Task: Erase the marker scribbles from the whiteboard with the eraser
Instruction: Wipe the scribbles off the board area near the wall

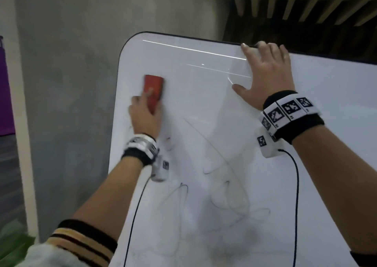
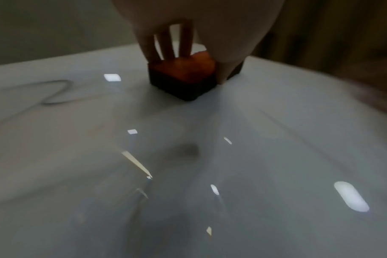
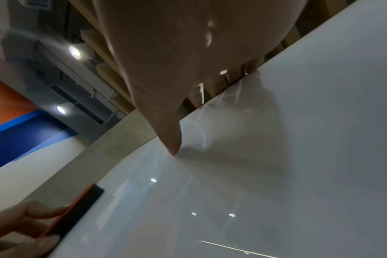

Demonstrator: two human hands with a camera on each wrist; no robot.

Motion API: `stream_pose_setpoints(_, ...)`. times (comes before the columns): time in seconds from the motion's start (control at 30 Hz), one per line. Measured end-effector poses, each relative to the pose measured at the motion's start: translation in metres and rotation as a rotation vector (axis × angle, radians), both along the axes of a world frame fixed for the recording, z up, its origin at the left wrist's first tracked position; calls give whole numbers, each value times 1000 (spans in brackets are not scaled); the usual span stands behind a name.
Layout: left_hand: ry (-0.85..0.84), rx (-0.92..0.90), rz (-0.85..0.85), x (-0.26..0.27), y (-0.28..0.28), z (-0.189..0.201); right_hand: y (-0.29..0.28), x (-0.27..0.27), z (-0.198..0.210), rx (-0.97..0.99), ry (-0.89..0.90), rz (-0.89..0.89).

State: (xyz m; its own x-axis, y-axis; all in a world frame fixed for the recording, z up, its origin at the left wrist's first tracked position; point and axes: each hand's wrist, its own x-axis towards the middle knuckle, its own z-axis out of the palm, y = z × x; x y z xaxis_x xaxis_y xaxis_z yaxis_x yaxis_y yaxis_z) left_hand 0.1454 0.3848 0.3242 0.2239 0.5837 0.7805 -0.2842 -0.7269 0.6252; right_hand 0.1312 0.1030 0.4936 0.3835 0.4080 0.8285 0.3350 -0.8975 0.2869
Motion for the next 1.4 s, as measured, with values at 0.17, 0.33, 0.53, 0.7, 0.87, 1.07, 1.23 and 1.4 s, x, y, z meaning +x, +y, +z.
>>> stream_pose_setpoints(0.17,100,-372,41,-4,12,22,-49,-4,1,45,-48,19)
stream_pose_setpoints(0.33,21,341,-101,-26,-105,-23,-63,-6,-14,-8,-34,3)
stream_pose_setpoints(0.53,47,-59,19,-12,-48,5,-105,-18,-23,-33,23,27)
stream_pose_setpoints(0.7,13,116,-15,-27,-123,-9,-137,-29,-48,7,-14,-30)
stream_pose_setpoints(0.87,53,641,-193,-53,-228,-86,-149,-28,-80,-22,-6,-21)
stream_pose_setpoints(1.07,22,136,-64,-27,-173,-29,-191,-26,-92,-62,-11,-14)
stream_pose_setpoints(1.23,-16,421,-145,-40,-259,-57,-195,-29,-98,-65,-29,-1)
stream_pose_setpoints(1.4,-44,859,-220,-45,-274,-98,-197,-26,-97,-66,-18,14)
